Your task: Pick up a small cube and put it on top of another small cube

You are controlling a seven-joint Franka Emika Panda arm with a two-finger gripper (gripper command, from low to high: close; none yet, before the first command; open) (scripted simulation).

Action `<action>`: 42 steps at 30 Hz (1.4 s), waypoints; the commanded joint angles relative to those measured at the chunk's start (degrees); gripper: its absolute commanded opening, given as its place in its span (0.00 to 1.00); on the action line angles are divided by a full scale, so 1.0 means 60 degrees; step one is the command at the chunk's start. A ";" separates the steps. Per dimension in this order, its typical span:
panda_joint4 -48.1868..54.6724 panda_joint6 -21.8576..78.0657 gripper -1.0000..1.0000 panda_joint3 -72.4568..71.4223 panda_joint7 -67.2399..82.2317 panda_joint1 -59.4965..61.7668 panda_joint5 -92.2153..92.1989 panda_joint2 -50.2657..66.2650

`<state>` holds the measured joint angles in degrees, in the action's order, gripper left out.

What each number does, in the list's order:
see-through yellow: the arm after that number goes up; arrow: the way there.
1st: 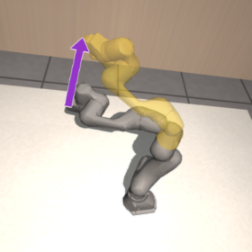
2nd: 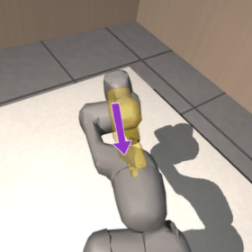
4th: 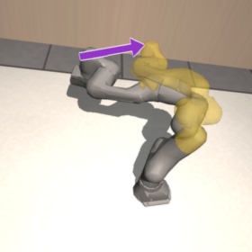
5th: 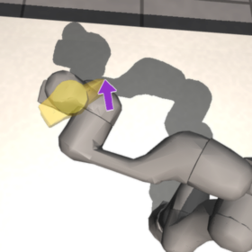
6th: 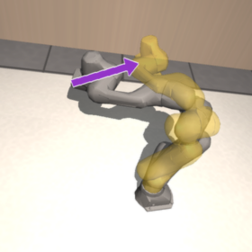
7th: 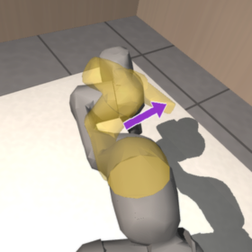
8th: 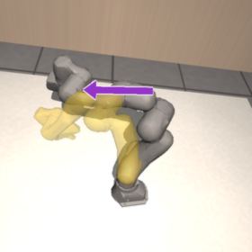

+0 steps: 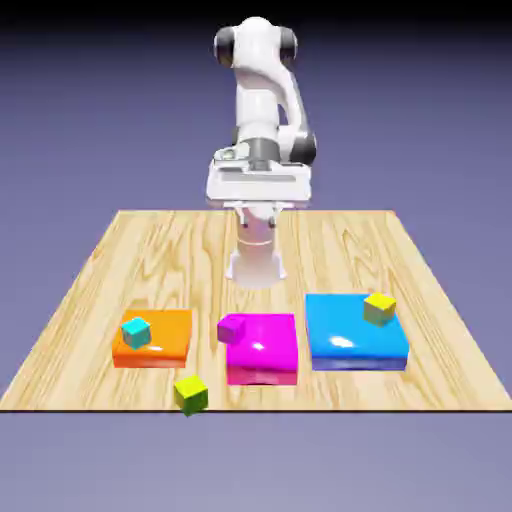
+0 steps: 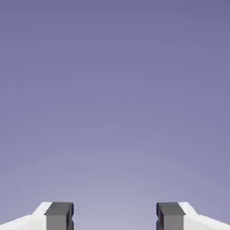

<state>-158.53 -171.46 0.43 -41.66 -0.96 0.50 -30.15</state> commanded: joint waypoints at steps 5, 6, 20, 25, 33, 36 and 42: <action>0.1707 0.1761 0.50 0.0300 0.0554 -0.0185 0.0343 0.1731; 0.2048 0.2113 0.50 0.0360 0.0664 -0.0222 0.0412 0.2077; 0.6826 0.7044 0.50 0.1199 0.2214 -0.0739 0.1372 0.6922; 0.8532 0.8804 0.50 0.1499 0.2768 -0.0924 0.1715 0.8652; 1.1262 1.1622 0.50 0.1979 0.3654 -0.1220 0.2264 1.1421; 1.2286 1.2678 0.50 0.2159 0.3986 -0.1331 0.2470 1.2459; 1.4333 1.4791 0.50 0.2518 0.4650 -0.1552 0.2882 1.4536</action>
<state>-72.54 -82.71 15.54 -13.76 -10.27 17.79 57.06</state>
